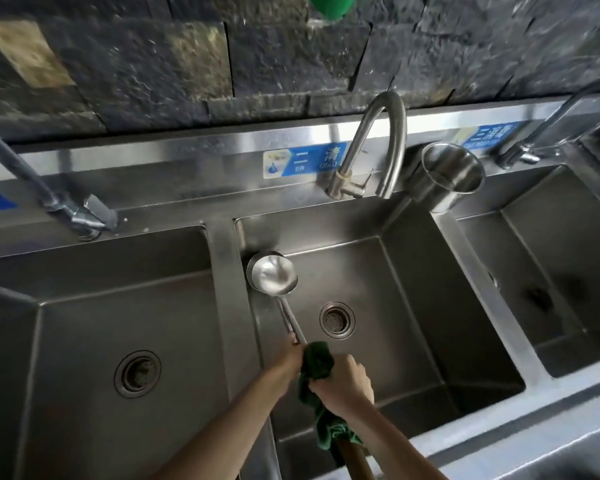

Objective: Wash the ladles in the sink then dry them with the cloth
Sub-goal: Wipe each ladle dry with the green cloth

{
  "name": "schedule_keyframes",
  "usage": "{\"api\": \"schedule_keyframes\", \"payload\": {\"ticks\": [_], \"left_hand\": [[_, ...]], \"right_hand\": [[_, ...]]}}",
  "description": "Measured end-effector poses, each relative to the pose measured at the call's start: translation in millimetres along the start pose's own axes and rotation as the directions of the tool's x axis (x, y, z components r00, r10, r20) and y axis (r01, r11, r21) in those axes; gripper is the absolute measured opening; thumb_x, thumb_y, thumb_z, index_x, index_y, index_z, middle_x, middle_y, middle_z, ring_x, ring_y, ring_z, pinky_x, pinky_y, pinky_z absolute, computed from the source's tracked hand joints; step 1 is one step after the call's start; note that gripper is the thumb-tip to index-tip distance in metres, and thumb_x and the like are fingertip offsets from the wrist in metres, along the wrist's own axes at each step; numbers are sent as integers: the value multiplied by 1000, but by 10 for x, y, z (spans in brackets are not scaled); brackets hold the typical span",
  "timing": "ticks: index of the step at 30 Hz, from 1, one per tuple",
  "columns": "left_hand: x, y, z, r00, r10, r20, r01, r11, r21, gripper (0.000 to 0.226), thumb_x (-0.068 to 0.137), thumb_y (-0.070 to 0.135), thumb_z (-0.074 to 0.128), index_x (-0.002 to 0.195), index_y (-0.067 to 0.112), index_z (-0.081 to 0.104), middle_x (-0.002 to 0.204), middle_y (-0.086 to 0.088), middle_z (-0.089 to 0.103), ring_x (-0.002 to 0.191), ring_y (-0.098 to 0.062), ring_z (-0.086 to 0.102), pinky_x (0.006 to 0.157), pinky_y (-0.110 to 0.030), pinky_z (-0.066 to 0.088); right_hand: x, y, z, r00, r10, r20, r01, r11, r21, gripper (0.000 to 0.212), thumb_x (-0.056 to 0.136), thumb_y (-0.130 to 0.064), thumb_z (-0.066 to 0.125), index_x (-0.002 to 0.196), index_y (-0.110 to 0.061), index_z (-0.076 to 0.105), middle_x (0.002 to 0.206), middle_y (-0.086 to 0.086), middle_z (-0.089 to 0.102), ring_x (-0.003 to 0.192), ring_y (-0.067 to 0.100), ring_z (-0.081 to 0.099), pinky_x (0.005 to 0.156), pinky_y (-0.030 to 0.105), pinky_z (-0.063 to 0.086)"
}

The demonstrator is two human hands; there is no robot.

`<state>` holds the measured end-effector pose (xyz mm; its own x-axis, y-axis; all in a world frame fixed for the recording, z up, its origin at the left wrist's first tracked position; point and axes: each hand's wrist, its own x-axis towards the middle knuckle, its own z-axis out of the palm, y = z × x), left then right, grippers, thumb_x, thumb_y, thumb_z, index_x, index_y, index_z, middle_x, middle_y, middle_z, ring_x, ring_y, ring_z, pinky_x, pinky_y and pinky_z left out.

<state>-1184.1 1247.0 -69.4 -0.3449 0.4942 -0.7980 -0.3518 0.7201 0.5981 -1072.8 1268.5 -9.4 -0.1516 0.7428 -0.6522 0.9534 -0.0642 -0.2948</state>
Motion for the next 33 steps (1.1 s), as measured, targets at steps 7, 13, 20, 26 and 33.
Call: {"api": "schedule_keyframes", "payload": {"ticks": [7, 13, 20, 26, 33], "left_hand": [[455, -77, -164, 990, -97, -104, 87, 992, -95, 20, 95, -1, 46, 88, 4, 65, 74, -12, 61, 63, -20, 58, 52, -24, 46], [665, -82, -68, 953, -184, -242, 130, 966, -223, 29, 93, -10, 39, 85, 0, 65, 64, -13, 59, 38, -14, 57, 36, -20, 43], [742, -206, -53, 914, -282, -291, 234, 954, -188, 28, 91, 3, 45, 109, -8, 63, 112, -28, 65, 101, -36, 64, 79, -34, 52], [176, 33, -63, 977, -186, -104, 185, 983, -11, 36, 98, 29, 46, 118, 7, 67, 117, -19, 68, 108, -35, 66, 98, -48, 52], [-735, 306, -535, 962, 178, 208, -168, 984, -65, 46, 80, 35, 76, 122, 42, 59, 113, 16, 72, 102, -4, 70, 84, -25, 55]], "right_hand": [[446, -228, 428, 998, 15, 59, -16, 1000, 15, 25, 71, -23, 56, 94, -22, 65, 74, -6, 60, 66, 20, 58, 60, 29, 48], [686, -180, 541, 984, 19, 177, -41, 992, 123, 29, 74, -24, 59, 101, -24, 67, 86, -1, 68, 78, 21, 66, 65, 30, 51], [730, 46, 534, 951, -39, 306, -130, 848, 513, 26, 79, -32, 76, 105, -26, 71, 89, -2, 77, 81, 12, 75, 72, 29, 62], [633, 191, 209, 912, -118, 392, -281, 517, 809, 30, 88, -20, 72, 113, -4, 71, 97, 20, 78, 89, 36, 77, 69, 40, 62], [415, 219, -164, 824, -416, 385, -397, 60, 916, 59, 97, -47, 50, 135, -4, 61, 138, 31, 59, 125, 45, 61, 98, 57, 51]]}}
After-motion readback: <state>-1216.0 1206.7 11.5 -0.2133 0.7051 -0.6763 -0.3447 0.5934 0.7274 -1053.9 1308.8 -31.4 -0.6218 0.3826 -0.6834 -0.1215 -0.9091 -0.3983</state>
